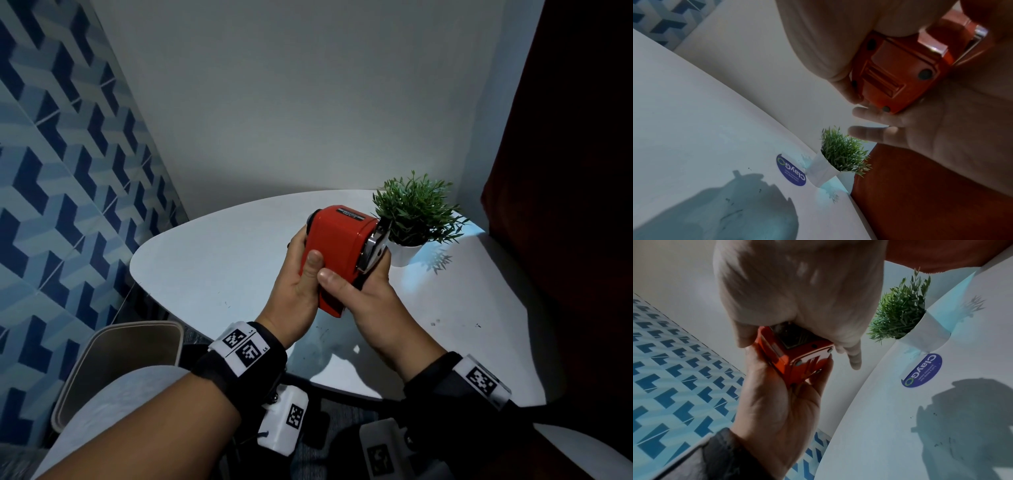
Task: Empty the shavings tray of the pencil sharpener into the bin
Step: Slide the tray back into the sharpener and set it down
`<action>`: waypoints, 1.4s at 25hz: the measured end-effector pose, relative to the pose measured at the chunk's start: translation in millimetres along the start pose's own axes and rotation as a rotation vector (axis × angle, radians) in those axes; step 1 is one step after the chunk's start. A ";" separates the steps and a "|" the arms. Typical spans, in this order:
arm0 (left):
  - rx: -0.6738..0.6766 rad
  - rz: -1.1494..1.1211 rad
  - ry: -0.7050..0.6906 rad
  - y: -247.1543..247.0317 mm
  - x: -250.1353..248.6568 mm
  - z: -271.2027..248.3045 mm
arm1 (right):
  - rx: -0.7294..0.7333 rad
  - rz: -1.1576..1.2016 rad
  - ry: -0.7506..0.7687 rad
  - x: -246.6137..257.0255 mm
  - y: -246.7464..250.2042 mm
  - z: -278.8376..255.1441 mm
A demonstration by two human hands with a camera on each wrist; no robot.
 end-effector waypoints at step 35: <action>0.584 0.892 0.301 53.7 45.3 -32.4 | -0.435 -0.195 -0.084 -23.1 74.2 18.2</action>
Point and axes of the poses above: each hand's wrist, its own z-axis towards the middle knuckle, its own y-axis out of the back of the hand, x = y × z, the point moved 10 cm from there along z, towards the middle knuckle, and after that the axes turned 10 degrees about z, right-handed, at the moved point
